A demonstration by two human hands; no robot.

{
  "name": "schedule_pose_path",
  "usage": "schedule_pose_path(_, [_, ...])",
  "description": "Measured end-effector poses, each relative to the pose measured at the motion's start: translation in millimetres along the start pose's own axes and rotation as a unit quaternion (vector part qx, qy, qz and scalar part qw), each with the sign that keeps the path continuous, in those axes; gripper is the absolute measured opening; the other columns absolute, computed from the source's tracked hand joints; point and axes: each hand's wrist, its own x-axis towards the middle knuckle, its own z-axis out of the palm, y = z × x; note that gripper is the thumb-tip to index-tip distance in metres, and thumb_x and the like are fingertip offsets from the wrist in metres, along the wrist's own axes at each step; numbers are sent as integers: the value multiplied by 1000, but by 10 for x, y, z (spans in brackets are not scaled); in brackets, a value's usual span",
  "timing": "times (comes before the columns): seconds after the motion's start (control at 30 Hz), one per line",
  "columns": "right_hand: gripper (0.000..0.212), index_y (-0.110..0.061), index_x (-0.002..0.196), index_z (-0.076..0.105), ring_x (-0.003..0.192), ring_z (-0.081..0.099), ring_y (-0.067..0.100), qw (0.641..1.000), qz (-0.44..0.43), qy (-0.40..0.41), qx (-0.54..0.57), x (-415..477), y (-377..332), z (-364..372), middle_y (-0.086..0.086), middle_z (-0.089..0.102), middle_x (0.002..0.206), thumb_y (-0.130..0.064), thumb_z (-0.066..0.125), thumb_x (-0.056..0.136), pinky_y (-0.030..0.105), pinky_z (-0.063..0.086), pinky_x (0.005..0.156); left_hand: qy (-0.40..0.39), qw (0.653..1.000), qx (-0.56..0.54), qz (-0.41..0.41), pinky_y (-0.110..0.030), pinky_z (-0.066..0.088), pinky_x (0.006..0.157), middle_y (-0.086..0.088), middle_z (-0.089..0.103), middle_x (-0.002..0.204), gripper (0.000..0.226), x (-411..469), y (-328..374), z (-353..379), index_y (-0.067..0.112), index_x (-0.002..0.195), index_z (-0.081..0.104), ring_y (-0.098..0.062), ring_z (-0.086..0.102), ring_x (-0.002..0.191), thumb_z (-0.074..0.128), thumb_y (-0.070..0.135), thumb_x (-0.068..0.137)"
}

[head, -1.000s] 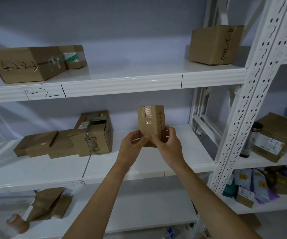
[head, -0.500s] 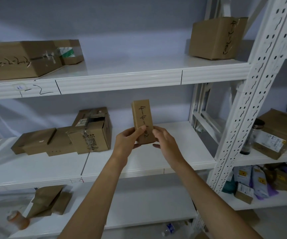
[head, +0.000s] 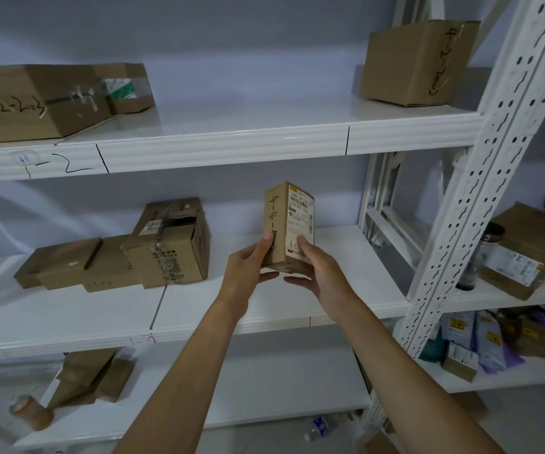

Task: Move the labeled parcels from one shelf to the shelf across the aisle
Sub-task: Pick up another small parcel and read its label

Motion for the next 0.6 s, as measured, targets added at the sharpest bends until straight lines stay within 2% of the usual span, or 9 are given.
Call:
schedule_pose_path(0.17, [48,-13,139,57,106,75,23,998,-9,63,-6,40,9,-69,9,74,122,-36,68,98,39,65,85,29,999,19,-7,-42,60,100,-8,76,120,40,29,-35,-19,13,129,70,-24,71,113,52,40,106])
schedule_pose_path(0.33, [44,-13,140,52,105,72,17,997,-32,71,-9,43,-16,-73,5,73,121,-23,67,99,31,65,83,16,1000,14,-17,-43,57,104,-7,73,126,39,30,-75,-33,16,136,66,-25,70,117,57,37,104])
schedule_pose_path(0.47, [43,-20,138,48,106,69,13,994,-67,71,-56,59,-2,-33,3,69,126,-22,67,100,25,62,80,-14,1000,19,-15,-43,57,104,-5,72,128,42,22,-90,-18,22,143,59,-24,70,117,63,29,102])
schedule_pose_path(0.6, [41,-26,135,47,108,69,13,991,-90,61,-80,61,1,-19,-2,68,126,-21,67,99,23,61,79,-24,1000,11,-12,-36,60,97,-2,74,124,47,34,-99,-43,22,146,56,-21,72,113,67,22,100])
